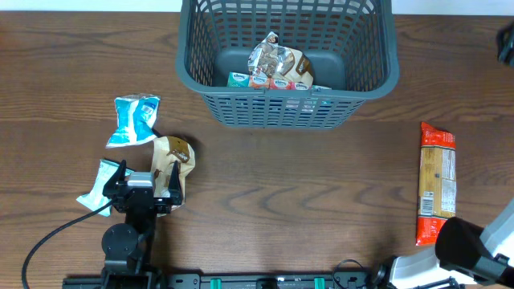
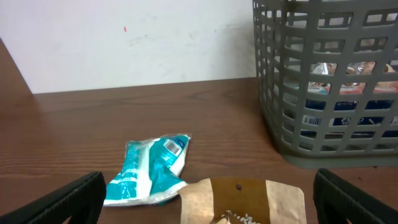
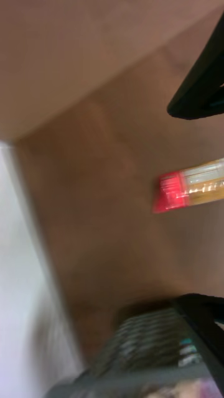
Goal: Pack container
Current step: 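Lower the right gripper onto the red-and-yellow pasta bag and grasp it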
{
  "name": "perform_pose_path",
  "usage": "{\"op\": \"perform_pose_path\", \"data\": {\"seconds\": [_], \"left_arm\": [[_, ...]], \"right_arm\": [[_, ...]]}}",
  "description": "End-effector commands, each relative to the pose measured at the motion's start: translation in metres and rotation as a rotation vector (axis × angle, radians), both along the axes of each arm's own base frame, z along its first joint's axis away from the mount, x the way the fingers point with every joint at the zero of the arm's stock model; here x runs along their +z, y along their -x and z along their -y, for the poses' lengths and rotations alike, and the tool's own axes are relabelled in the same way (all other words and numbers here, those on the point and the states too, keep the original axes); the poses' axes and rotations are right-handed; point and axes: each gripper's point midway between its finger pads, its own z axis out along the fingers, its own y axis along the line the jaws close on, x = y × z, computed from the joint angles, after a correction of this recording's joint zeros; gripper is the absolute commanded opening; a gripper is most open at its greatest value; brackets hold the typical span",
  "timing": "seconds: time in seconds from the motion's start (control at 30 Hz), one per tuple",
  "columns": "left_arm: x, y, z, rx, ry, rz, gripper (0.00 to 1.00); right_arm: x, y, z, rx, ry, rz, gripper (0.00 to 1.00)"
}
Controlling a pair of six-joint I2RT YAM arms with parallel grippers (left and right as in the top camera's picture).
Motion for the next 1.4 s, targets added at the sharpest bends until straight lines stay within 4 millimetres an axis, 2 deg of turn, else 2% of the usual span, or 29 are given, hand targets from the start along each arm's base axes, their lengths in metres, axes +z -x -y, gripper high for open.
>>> {"op": "perform_pose_path", "data": {"seconds": [0.0,0.1,0.3,0.4,0.5,0.67,0.8,0.9,1.1,1.17,1.27,1.37], "left_arm": [[-0.016,0.001,-0.002,0.012,-0.013,-0.049,0.99],[-0.016,0.001,-0.002,0.012,-0.013,-0.049,0.99],[-0.016,0.001,-0.002,0.012,-0.013,-0.049,0.99],[-0.016,0.001,-0.002,0.012,-0.013,-0.049,0.99],[-0.016,0.001,-0.002,0.012,-0.013,-0.049,0.99],[-0.016,0.001,-0.002,0.012,-0.013,-0.049,0.99],[-0.016,0.001,-0.002,0.012,-0.013,-0.049,0.99],[-0.016,0.001,-0.002,0.012,-0.013,-0.049,0.99],[-0.016,0.001,-0.002,0.012,-0.013,-0.049,0.99],[-0.016,0.001,-0.002,0.012,-0.013,-0.049,0.99],[-0.016,0.001,-0.002,0.012,-0.013,-0.049,0.99],[-0.016,0.001,-0.002,0.012,-0.013,-0.049,0.99]], "right_arm": [[-0.016,0.021,0.001,-0.032,-0.038,-0.092,0.73],[-0.027,0.042,-0.007,-0.037,-0.073,-0.172,0.71],[-0.021,0.069,-0.027,-0.021,-0.114,-0.16,0.71],[-0.032,0.088,-0.039,-0.008,-0.134,-0.193,0.71],[-0.056,0.105,-0.053,0.037,-0.173,-0.258,0.71],[-0.109,0.144,-0.071,0.064,-0.235,-0.422,0.71],[-0.142,0.164,-0.08,0.08,-0.261,-0.498,0.72],[-0.164,0.169,-0.078,0.101,-0.24,-0.529,0.73],[-0.21,0.168,-0.034,-0.013,-0.065,-0.616,0.73],[-0.221,0.162,-0.026,-0.048,-0.059,-0.601,0.88],[-0.234,0.151,-0.019,-0.05,-0.078,-0.573,0.93],[-0.247,0.127,-0.035,0.2,-0.144,-0.528,0.92]]}}
